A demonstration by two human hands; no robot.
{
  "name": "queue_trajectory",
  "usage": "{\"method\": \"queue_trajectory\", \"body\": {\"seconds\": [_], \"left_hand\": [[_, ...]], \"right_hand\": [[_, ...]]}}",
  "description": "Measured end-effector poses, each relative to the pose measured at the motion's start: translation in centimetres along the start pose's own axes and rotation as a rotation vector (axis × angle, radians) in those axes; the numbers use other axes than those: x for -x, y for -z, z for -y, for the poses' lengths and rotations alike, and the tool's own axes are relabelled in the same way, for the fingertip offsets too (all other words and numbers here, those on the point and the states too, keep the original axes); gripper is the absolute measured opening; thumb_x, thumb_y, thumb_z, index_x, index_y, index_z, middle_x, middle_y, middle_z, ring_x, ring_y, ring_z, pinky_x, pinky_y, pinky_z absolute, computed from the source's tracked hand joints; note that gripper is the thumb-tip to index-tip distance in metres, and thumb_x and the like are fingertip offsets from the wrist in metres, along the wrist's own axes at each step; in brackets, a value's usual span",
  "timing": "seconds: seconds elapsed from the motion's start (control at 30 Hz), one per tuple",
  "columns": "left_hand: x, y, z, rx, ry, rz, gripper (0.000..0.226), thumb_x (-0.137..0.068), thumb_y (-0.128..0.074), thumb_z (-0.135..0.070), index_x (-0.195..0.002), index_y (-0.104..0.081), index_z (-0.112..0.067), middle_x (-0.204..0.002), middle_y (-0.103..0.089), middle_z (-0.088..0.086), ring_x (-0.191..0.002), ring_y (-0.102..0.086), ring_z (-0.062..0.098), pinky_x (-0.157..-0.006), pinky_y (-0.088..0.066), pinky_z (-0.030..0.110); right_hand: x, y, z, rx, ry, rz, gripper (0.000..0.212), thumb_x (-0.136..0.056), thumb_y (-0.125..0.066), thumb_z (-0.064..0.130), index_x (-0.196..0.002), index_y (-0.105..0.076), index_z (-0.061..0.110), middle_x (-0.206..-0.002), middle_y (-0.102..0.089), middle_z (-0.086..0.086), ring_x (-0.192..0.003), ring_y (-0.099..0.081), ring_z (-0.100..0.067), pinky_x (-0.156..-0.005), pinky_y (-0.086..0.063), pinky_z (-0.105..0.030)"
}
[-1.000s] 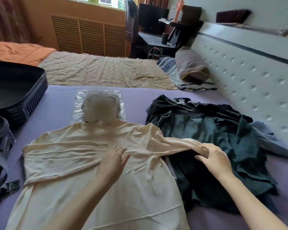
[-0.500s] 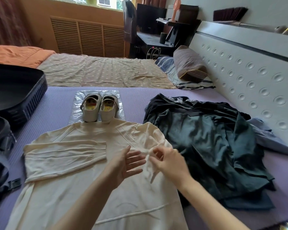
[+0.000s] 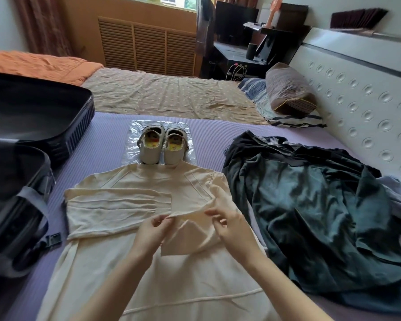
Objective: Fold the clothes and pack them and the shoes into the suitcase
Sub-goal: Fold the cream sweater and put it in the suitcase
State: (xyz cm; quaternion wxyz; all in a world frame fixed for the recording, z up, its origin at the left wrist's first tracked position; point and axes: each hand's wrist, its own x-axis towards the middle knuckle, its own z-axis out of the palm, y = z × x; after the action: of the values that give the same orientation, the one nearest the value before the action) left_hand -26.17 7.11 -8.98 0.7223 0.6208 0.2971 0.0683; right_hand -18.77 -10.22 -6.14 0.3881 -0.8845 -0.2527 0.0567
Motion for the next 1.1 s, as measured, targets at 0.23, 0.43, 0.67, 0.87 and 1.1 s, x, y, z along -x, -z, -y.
{"method": "queue_trajectory", "body": {"seconds": [0.23,0.43,0.67,0.87,1.1], "left_hand": [[-5.0,5.7,-1.5,-0.443,-0.280,-0.312,0.018,-0.091,-0.060,-0.022,-0.090,-0.071,-0.009,-0.085,-0.070,0.007,-0.085,-0.062,0.022,-0.070,-0.040,0.030],[-8.8,7.6,-3.1,-0.682,-0.319,-0.396,0.021,-0.090,-0.060,-0.026,-0.099,-0.070,-0.010,-0.095,-0.071,0.012,-0.096,-0.063,0.030,-0.080,-0.049,0.038],[-9.1,7.9,-1.0,-1.023,-0.427,-0.456,0.024,-0.089,-0.061,-0.026,-0.109,-0.065,-0.014,-0.106,-0.066,0.010,-0.099,-0.060,0.032,-0.079,-0.046,0.038],[-9.4,7.2,0.8,-1.116,-0.749,-0.304,0.030,-0.090,-0.057,-0.023,-0.115,-0.065,-0.010,-0.129,-0.055,0.016,-0.121,-0.050,0.035,-0.100,-0.039,0.046],[-8.1,6.1,3.3,-1.419,-0.539,0.091,0.111,-0.054,0.036,-0.078,-0.149,0.001,-0.034,-0.153,0.015,-0.007,-0.143,0.016,0.012,-0.114,0.013,0.030]], "right_hand": [[-5.4,-1.8,-1.9,0.516,0.155,0.337,0.048,-0.099,-0.043,0.035,-0.145,-0.036,0.022,-0.155,-0.027,0.003,-0.140,-0.028,-0.014,-0.116,-0.015,-0.030],[-5.7,-4.1,-3.1,0.706,0.118,0.376,0.086,-0.083,0.003,0.073,-0.151,-0.012,0.024,-0.160,-0.005,-0.002,-0.147,-0.001,-0.018,-0.116,0.002,-0.039],[-6.7,-4.7,-4.7,0.766,-0.047,0.326,0.132,-0.038,0.042,0.080,-0.152,0.009,0.021,-0.158,0.016,-0.002,-0.144,0.019,-0.015,-0.112,0.020,-0.042],[-8.0,-5.4,-4.1,0.735,-0.007,0.316,0.107,-0.062,0.020,0.079,-0.151,0.011,0.021,-0.159,0.011,-0.003,-0.145,0.017,-0.017,-0.115,0.017,-0.040],[-8.6,-6.2,-5.7,0.699,-0.063,0.324,0.127,-0.043,0.033,0.086,-0.151,0.010,0.025,-0.158,0.017,0.003,-0.144,0.019,-0.014,-0.113,0.016,-0.035]]}}
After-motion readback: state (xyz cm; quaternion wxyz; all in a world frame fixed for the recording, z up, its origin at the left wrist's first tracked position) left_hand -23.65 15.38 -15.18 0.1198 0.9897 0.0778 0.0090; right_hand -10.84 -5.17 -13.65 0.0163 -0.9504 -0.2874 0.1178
